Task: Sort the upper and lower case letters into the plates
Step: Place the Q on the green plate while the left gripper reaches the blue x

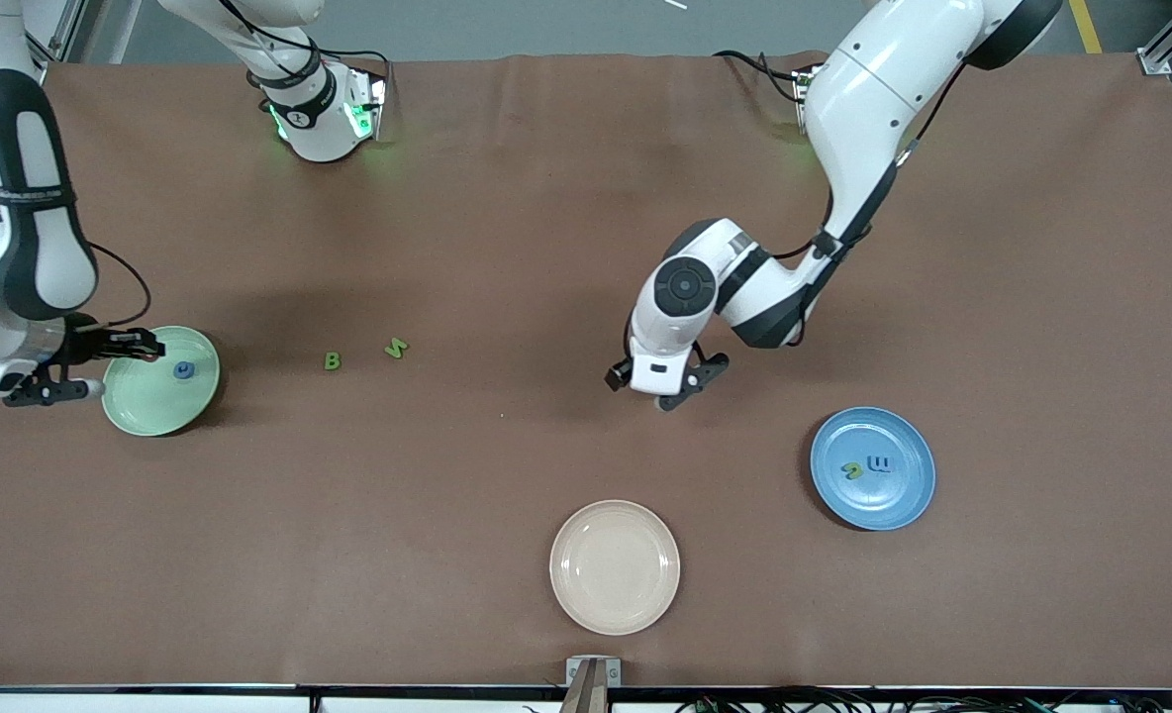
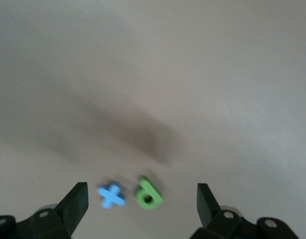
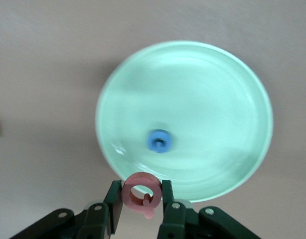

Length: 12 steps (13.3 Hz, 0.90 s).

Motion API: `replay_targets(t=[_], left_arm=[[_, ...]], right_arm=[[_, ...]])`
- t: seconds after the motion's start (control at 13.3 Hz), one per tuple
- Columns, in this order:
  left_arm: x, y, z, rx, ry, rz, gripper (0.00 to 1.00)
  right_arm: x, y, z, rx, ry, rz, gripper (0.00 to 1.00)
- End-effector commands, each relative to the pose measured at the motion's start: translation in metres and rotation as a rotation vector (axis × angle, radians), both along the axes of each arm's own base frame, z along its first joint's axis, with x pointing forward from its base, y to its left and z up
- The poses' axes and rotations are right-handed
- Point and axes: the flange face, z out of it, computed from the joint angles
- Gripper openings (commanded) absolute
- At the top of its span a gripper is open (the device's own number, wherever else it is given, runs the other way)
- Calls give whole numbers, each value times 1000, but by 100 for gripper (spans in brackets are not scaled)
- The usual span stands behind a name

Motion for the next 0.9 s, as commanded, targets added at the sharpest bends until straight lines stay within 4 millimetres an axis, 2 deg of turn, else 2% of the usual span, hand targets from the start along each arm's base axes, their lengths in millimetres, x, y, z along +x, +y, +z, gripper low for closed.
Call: replay_targets(t=[0.0, 0.38, 0.53, 0.6, 0.68, 0.75, 0.83], left_arm=[[-15, 10, 3, 49, 6, 130, 89], [-34, 10, -16, 63, 26, 165, 77], [-41, 12, -20, 61, 27, 163, 73], [-44, 11, -23, 57, 25, 162, 71], [-47, 12, -26, 45, 18, 167, 69], [-48, 10, -27, 34, 11, 180, 69], [-50, 7, -27, 28, 6, 183, 68]], right_arm=[[-18, -23, -33, -5, -43, 47, 17], [-34, -22, -82, -54, -78, 44, 19], [-41, -21, -91, -58, -78, 41, 21], [-41, -20, -91, -57, -77, 39, 26], [-41, -19, -90, -54, -72, 41, 60], [-38, -14, -84, -41, -60, 32, 100], [-33, -13, -67, -28, -59, 36, 100]])
